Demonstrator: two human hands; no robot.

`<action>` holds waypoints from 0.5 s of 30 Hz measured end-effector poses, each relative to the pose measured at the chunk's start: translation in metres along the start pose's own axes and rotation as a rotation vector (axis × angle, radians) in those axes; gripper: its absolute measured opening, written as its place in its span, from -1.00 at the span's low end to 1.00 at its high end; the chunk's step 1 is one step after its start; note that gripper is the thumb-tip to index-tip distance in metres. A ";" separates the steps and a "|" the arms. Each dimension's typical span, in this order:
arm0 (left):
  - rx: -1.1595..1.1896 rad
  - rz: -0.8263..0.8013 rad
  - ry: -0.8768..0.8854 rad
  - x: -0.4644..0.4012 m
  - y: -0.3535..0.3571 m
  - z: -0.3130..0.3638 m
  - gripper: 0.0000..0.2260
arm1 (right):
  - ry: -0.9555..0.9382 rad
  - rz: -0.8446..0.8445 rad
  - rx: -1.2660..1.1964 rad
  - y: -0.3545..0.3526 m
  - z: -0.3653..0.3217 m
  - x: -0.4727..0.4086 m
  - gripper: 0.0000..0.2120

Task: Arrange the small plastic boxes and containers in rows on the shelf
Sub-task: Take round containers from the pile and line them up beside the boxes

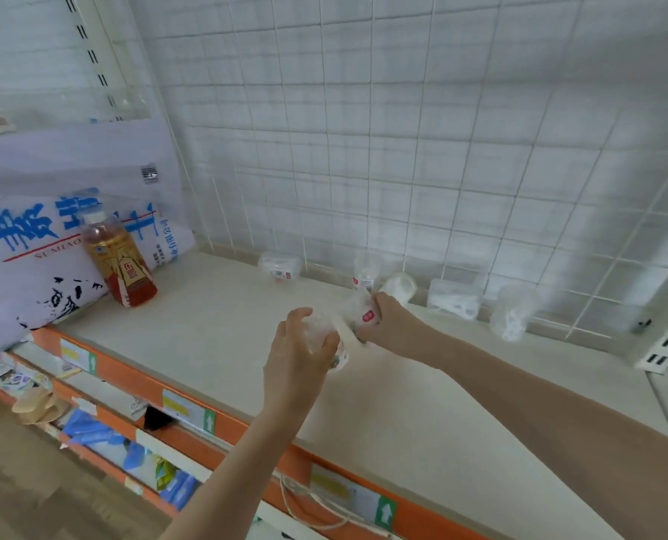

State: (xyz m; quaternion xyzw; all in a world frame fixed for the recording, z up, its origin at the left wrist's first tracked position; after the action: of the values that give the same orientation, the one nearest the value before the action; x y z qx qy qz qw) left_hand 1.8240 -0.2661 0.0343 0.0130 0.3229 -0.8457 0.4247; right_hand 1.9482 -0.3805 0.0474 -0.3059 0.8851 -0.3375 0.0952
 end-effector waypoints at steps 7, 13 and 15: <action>0.240 -0.271 0.073 0.034 0.055 0.061 -0.74 | 0.098 -0.125 -0.681 -0.076 0.056 0.084 -0.35; 0.395 -0.571 0.177 0.077 0.111 0.123 -0.77 | 0.159 0.081 -0.685 -0.146 0.104 0.150 -0.72; 0.415 -0.697 0.163 0.093 0.128 0.143 -0.74 | 0.157 0.120 -0.623 -0.168 0.118 0.173 -0.75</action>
State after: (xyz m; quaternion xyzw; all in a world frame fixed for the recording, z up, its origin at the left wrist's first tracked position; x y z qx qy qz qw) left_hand 1.8935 -0.4664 0.0513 0.0551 0.1630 -0.9823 0.0742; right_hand 1.9349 -0.6473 0.0754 -0.2404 0.9670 -0.0667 -0.0518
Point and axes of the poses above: each hand's wrist, its own x-axis away from the middle knuckle, its own y-axis out of the palm, z = x × y, the point moved 4 cm from there along -x, towards the middle knuckle, and after that the axes turned 7 degrees about z, right-handed, at the moved point
